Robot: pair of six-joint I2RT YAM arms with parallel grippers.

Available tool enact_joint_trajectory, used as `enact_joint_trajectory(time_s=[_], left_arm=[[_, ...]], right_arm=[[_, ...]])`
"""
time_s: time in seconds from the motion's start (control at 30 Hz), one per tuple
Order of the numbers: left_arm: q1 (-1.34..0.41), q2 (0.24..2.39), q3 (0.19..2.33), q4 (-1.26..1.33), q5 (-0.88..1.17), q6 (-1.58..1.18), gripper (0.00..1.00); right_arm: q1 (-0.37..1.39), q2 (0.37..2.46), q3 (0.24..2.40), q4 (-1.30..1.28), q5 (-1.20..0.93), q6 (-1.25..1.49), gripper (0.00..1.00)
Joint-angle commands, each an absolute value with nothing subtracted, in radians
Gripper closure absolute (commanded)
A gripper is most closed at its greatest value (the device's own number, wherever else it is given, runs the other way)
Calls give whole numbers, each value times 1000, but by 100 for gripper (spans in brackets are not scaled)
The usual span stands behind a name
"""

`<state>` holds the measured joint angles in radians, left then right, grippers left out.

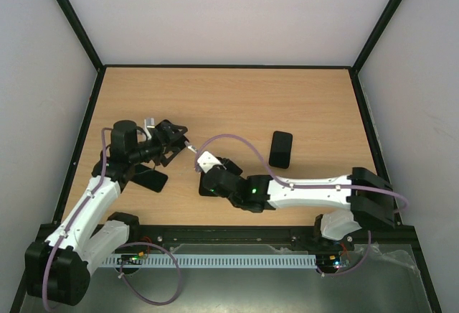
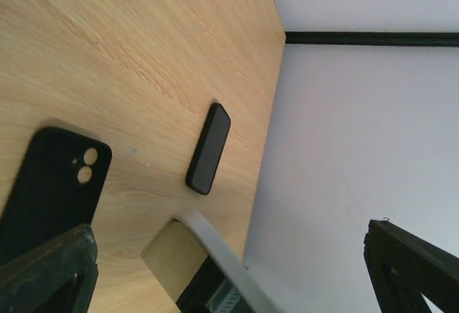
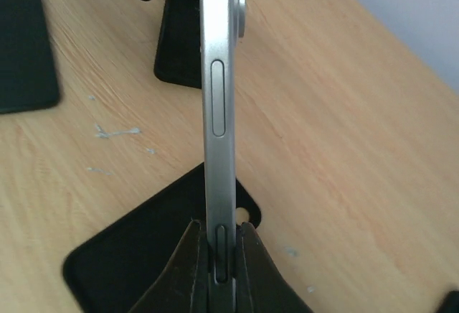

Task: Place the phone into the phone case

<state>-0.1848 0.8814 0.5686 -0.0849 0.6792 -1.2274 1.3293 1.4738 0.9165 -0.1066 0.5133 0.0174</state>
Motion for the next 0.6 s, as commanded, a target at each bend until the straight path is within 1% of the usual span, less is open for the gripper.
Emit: enact_joint_trajectory(time_s=[0.0, 0.17, 0.23, 0.37, 0.57], left_arm=[[-179, 896, 629, -182, 652, -1039, 0], [-181, 895, 607, -195, 575, -966, 2], [-182, 894, 581, -188, 562, -950, 4], [-195, 897, 515, -155, 539, -938, 9], [-279, 928, 434, -89, 486, -948, 15]], right_arm=[[1257, 1353, 888, -150, 317, 263, 98], [1174, 1321, 895, -219, 183, 439, 98], [1151, 1318, 880, -205, 96, 501, 98], [1119, 1333, 854, -168, 9, 621, 98], [1037, 1359, 814, -75, -157, 796, 98]])
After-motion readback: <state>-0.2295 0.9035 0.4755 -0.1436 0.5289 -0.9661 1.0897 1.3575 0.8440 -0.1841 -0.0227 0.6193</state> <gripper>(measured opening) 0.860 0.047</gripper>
